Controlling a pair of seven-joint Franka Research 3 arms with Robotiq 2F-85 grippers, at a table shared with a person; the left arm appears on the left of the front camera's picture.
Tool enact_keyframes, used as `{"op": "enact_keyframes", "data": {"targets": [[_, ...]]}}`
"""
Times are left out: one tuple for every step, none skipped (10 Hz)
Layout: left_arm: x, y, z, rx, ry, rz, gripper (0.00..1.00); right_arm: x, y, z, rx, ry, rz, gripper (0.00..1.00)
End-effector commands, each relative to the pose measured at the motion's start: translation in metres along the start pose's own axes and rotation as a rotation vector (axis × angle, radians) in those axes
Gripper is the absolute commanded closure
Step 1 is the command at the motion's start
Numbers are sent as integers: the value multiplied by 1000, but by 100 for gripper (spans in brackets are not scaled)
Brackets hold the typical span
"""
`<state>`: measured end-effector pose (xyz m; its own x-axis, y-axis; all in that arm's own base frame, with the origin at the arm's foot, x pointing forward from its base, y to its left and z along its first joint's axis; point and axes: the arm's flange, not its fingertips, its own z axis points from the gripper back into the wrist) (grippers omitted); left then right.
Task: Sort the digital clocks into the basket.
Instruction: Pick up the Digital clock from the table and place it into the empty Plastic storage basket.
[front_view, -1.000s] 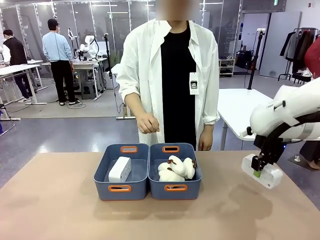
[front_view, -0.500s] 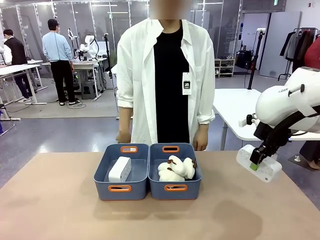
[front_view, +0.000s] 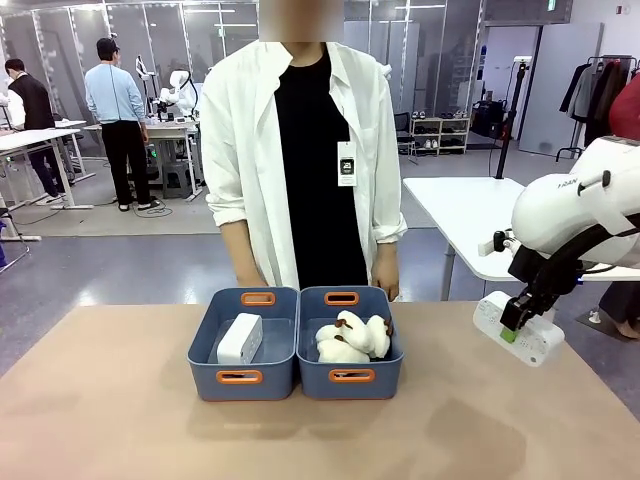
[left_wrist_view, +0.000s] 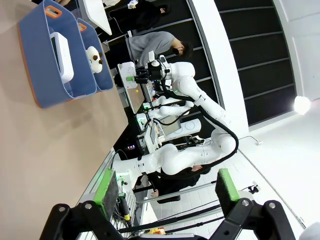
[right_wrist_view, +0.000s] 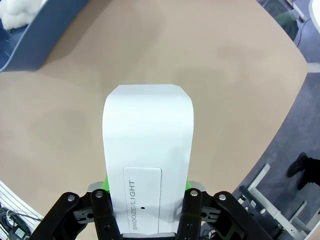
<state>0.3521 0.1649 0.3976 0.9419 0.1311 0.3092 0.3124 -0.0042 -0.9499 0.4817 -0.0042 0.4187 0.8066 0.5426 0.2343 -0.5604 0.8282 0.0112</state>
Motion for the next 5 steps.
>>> {"op": "enact_keyframes", "data": {"targets": [[4, -1, 1, 1, -3, -8, 0, 22, 30, 18, 67, -168, 159, 50], [4, -1, 1, 1, -3, -8, 0, 49, 66, 35, 130, -250, 276, 50], [4, -1, 1, 1, -3, -8, 0, 85, 105, 54, 226, -300, 366, 50], [4, -1, 1, 1, -3, -8, 0, 122, 143, 60, 193, -255, 428, 50], [4, -1, 1, 1, -3, -8, 0, 146, 171, 56, 227, -238, 462, 50]]}}
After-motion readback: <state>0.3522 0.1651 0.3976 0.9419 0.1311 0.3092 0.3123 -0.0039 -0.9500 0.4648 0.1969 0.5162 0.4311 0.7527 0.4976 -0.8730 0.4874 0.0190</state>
